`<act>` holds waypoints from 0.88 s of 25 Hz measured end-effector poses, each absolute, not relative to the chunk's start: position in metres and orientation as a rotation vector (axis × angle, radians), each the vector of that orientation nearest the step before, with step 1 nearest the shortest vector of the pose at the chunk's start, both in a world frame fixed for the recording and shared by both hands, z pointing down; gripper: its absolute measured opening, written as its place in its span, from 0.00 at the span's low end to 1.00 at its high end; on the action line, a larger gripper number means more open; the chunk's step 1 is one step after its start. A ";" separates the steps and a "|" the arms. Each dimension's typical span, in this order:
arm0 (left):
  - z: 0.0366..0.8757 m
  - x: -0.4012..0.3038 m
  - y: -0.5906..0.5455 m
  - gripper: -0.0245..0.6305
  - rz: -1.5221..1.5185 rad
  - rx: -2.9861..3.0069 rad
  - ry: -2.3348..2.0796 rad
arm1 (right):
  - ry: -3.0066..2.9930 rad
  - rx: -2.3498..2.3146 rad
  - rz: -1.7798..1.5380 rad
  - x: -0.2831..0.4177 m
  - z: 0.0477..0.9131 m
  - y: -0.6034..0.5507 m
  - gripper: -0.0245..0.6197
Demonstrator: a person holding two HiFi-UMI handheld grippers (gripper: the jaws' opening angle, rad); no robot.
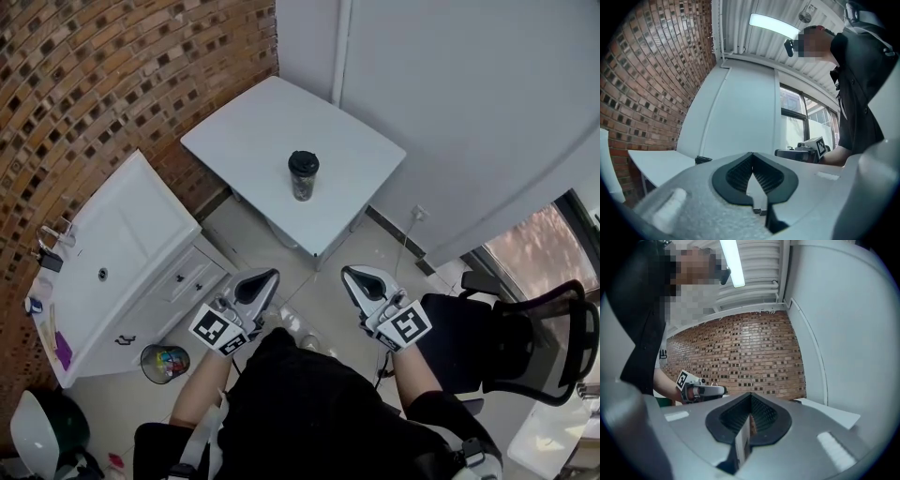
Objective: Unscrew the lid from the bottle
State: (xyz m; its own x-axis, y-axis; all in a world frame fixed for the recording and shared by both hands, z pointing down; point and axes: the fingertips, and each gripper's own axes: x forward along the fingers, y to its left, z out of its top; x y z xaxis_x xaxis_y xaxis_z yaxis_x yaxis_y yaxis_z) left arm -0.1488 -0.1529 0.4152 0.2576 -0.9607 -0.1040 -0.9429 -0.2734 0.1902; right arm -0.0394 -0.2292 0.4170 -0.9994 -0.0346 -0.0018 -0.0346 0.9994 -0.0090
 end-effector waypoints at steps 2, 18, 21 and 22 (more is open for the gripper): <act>0.414 -0.158 -0.162 0.04 -0.299 2.431 -1.838 | 3.146 -0.047 -0.030 -0.053 0.418 -0.236 0.05; 0.429 -0.259 -0.268 0.04 -0.233 2.543 -1.724 | 3.164 -0.101 0.046 -0.171 0.401 -0.320 0.05; 0.431 -0.277 -0.280 0.04 -0.251 2.523 -1.717 | 3.170 -0.116 0.067 -0.182 0.408 -0.338 0.05; 0.433 -0.282 -0.282 0.04 -0.247 2.518 -1.714 | 3.167 -0.120 0.056 -0.186 0.408 -0.342 0.05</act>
State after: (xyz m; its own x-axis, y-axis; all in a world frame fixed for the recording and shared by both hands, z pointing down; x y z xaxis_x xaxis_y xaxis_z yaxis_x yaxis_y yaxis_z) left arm -0.2815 -0.2824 0.4334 0.3590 -0.9294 -0.0852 -0.9156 -0.3685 0.1610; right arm -0.1860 -0.3416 0.4082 -0.9967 -0.0764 0.0268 -0.0754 0.9965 0.0361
